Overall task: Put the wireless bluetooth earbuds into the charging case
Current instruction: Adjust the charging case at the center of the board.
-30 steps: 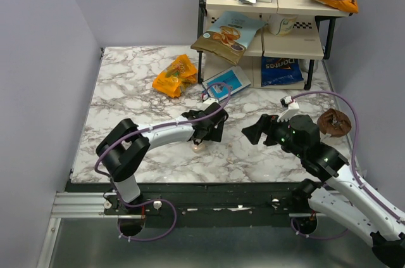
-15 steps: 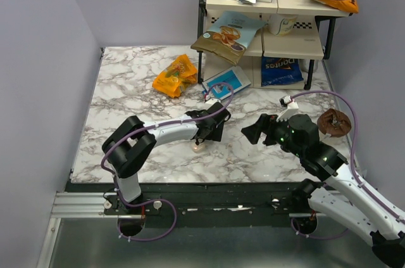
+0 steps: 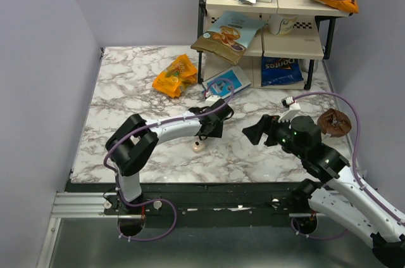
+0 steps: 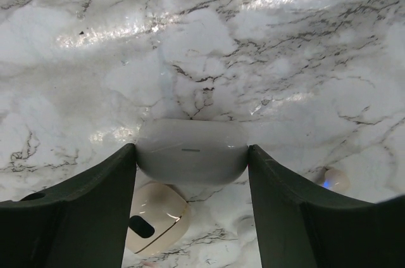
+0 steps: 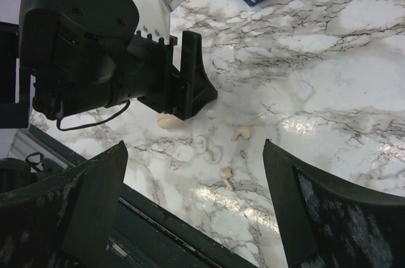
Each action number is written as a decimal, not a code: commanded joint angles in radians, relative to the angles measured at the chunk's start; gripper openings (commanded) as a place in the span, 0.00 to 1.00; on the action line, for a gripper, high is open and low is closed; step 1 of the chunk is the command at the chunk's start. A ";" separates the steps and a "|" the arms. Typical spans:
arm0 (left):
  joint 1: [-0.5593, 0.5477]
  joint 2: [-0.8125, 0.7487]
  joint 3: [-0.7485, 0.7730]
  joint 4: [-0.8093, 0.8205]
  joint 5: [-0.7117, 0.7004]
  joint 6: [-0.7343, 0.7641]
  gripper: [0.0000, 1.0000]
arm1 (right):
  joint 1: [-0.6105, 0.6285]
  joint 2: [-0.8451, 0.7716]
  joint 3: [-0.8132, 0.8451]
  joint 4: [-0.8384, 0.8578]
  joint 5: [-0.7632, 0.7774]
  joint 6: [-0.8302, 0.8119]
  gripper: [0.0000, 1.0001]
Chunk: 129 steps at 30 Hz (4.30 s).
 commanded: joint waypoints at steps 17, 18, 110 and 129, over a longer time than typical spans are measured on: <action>0.050 0.110 0.248 -0.422 -0.191 -0.906 0.27 | -0.003 -0.059 0.009 -0.005 -0.003 0.015 0.97; 0.048 0.095 0.231 -0.431 -0.197 -0.996 0.27 | -0.003 -0.063 0.008 -0.008 -0.002 0.014 0.97; 0.170 0.009 0.014 0.035 0.175 0.254 0.00 | -0.003 -0.097 -0.003 -0.059 0.027 -0.029 0.97; 0.170 0.067 0.129 -0.183 -0.043 -0.751 0.11 | -0.003 -0.140 -0.037 -0.049 0.075 0.002 0.97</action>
